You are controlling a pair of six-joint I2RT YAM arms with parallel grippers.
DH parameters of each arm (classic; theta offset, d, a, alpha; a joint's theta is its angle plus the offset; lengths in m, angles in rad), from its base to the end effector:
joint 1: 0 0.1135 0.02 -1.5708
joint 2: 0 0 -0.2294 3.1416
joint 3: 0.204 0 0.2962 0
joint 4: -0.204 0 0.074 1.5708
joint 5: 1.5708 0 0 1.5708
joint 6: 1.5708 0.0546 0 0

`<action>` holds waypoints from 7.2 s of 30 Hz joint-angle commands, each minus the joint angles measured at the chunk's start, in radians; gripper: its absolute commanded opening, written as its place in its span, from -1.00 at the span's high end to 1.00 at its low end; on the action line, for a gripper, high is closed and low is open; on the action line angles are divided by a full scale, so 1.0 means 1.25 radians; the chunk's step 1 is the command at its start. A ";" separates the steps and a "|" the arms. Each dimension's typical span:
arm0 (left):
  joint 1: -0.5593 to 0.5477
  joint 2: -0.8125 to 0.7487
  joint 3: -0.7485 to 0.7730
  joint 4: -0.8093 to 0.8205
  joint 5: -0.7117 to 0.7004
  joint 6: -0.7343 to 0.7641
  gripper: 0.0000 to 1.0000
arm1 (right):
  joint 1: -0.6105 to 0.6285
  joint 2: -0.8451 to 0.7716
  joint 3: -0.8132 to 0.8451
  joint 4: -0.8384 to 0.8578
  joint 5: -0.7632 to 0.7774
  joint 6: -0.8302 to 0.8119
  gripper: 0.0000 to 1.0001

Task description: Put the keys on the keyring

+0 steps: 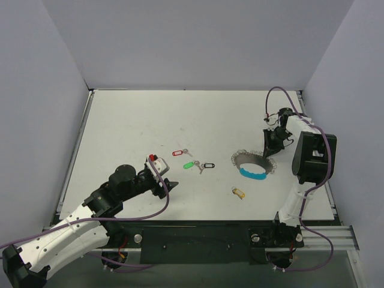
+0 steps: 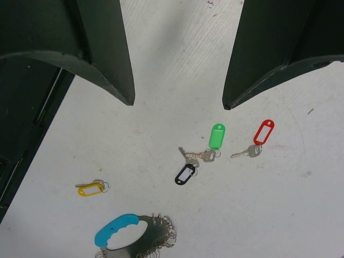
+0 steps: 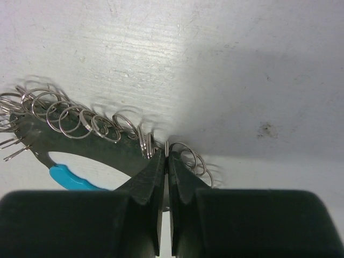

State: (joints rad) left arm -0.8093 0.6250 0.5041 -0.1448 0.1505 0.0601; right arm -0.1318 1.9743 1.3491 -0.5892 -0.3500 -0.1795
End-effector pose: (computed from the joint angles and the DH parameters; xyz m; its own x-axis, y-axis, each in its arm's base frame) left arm 0.1684 -0.1885 0.2387 -0.1319 0.2244 -0.9655 0.8249 0.5650 0.0187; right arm 0.4229 -0.0372 0.0860 -0.9150 -0.0479 -0.4007 -0.1611 0.9537 0.2539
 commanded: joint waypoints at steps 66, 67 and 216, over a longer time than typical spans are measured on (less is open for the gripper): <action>-0.255 0.257 -0.218 0.879 -0.090 -0.237 -0.08 | 0.674 -0.351 0.141 -0.510 -0.472 -0.757 1.00; -0.256 0.263 -0.218 0.889 -0.091 -0.233 -0.09 | 0.674 -0.352 0.141 -0.509 -0.476 -0.758 1.00; -0.356 0.397 -0.124 0.961 -0.181 -0.100 0.39 | 0.675 -0.347 0.127 -0.507 -0.503 -0.745 1.00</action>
State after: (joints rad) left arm -1.2488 1.1122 0.3000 0.9939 -0.0750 -0.0746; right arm 0.7078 1.5375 1.5082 -1.1793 -0.9176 -1.1030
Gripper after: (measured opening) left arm 0.306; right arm 0.005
